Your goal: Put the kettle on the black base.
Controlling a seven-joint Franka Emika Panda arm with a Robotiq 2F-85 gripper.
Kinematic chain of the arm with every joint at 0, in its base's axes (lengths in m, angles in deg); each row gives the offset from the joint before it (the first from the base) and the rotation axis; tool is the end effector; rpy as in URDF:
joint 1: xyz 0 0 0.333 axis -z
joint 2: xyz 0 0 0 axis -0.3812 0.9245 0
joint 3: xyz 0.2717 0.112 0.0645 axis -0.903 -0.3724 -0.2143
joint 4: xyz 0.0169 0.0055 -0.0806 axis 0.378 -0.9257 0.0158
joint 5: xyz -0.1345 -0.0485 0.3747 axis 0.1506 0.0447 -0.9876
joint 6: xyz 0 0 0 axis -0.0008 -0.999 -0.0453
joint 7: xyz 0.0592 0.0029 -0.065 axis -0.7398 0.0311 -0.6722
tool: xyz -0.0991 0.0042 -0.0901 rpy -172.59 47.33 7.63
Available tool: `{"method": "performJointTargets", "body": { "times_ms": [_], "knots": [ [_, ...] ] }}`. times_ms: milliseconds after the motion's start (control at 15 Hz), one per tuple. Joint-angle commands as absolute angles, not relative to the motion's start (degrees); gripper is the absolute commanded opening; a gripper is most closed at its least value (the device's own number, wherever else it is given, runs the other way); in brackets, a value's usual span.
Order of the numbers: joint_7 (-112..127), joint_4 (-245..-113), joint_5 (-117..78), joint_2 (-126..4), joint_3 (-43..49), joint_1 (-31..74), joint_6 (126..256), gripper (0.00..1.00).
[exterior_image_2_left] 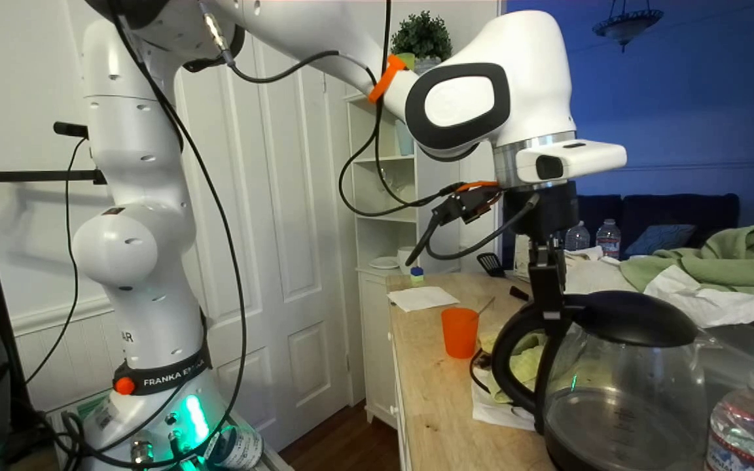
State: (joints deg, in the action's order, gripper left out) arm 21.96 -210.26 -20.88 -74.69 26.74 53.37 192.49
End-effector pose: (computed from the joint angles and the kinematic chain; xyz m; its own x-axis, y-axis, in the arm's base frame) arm 0.2971 -0.4877 0.3475 0.2359 -0.9556 0.1767 -0.9704 -0.2415 -0.0101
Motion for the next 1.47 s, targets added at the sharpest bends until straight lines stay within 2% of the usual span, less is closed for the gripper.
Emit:
{"method": "performJointTargets", "body": {
  "times_ms": [0, 733, 800, 867, 1133, 1400],
  "knots": [
    [23.33, -209.37, -20.55, -72.98, 27.45, 52.63, 193.36, 0.19],
    [24.46, -209.63, -19.82, -72.37, 27.59, 51.99, 195.01, 0.19],
    [24.17, -209.66, -20.22, -72.55, 27.53, 52.0, 194.68, 0.69],
    [24.06, -209.84, -20.14, -72.8, 27.54, 52.0, 194.62, 0.7],
    [21.09, -210.24, -21.59, -74.48, 27.31, 52.06, 192.31, 0.97],
    [11.32, -211.8, -26.6, -77.76, 26.2, 51.7, 189.78, 1.0]
  ]
}}
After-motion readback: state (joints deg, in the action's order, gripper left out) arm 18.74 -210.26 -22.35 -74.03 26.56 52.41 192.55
